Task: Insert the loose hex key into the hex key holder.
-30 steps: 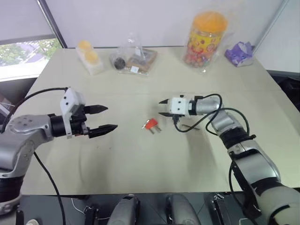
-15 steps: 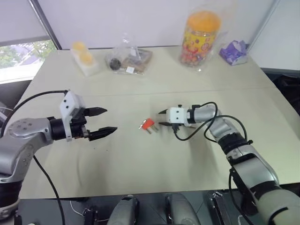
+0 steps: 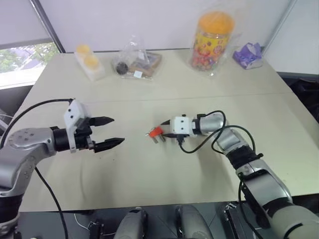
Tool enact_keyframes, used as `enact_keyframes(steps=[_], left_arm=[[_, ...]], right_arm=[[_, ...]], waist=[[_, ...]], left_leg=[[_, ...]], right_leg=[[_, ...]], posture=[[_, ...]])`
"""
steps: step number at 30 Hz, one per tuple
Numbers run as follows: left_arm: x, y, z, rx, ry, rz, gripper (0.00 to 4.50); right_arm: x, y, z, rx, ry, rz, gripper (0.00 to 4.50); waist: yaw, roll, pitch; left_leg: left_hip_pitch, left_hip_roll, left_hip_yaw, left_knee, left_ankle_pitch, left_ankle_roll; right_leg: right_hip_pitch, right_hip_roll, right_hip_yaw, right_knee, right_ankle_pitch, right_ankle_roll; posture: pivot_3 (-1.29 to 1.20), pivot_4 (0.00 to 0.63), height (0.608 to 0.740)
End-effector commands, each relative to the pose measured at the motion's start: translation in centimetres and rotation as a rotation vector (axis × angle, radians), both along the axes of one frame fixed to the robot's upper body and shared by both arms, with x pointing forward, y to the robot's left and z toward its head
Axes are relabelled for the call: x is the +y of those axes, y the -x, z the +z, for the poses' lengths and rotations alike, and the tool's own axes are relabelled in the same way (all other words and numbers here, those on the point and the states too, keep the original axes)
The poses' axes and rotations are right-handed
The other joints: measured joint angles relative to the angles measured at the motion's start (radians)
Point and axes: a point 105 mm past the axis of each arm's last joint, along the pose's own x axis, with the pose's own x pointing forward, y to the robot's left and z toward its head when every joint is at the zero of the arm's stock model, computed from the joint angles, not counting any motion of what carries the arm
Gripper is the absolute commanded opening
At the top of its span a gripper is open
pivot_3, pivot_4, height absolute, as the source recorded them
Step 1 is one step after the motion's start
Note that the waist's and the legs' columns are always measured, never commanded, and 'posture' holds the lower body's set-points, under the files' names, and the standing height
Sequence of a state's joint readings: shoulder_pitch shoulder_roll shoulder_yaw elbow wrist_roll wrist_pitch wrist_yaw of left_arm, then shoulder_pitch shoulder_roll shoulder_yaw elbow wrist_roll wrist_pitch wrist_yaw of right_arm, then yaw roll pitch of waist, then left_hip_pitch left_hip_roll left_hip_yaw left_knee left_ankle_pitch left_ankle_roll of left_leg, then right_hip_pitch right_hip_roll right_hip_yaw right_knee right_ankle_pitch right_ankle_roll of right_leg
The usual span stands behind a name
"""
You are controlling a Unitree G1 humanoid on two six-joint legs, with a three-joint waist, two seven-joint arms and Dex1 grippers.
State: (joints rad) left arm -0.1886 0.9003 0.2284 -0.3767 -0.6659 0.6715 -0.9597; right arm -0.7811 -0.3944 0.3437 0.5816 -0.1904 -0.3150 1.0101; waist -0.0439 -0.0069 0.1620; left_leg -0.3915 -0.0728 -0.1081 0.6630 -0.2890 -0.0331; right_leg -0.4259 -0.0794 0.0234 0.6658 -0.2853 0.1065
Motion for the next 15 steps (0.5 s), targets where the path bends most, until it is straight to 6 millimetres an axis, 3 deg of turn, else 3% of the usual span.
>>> enact_keyframes(steps=[1, 8, 15], left_arm=[[0.1, 0.4, 1.3, -0.059, -0.003, -0.003, 4.42], [0.0, 0.4, 1.4, -0.065, 0.001, 0.004, 4.42], [-0.2, 0.4, 1.2, -0.063, 0.002, -0.001, 4.42]], right_arm=[[1.1, 0.4, 0.9, -0.022, -0.034, 0.03, 2.03], [1.0, 0.4, 0.3, -0.004, 0.004, 0.043, 2.03], [-0.3, -0.6, 2.6, -0.043, -0.022, -0.001, 2.03]], waist=[[0.0, 0.0, 0.0], [0.001, 0.0, 0.0], [0.001, 0.0, 0.0]], left_leg=[[0.0, 0.0, 0.0, 0.0, 0.0, 0.0], [0.0, 0.0, 0.0, 0.0, 0.0, 0.0], [0.0, 0.0, 0.0, 0.0, 0.0, 0.0]], right_leg=[[0.0, 0.0, 0.0, 0.0, 0.0, 0.0], [0.0, 0.0, 0.0, 0.0, 0.0, 0.0], [0.0, 0.0, 0.0, 0.0, 0.0, 0.0]], posture=[[0.0, 0.15, 0.74], [0.0, 0.15, 0.74], [0.0, 0.15, 0.74]])
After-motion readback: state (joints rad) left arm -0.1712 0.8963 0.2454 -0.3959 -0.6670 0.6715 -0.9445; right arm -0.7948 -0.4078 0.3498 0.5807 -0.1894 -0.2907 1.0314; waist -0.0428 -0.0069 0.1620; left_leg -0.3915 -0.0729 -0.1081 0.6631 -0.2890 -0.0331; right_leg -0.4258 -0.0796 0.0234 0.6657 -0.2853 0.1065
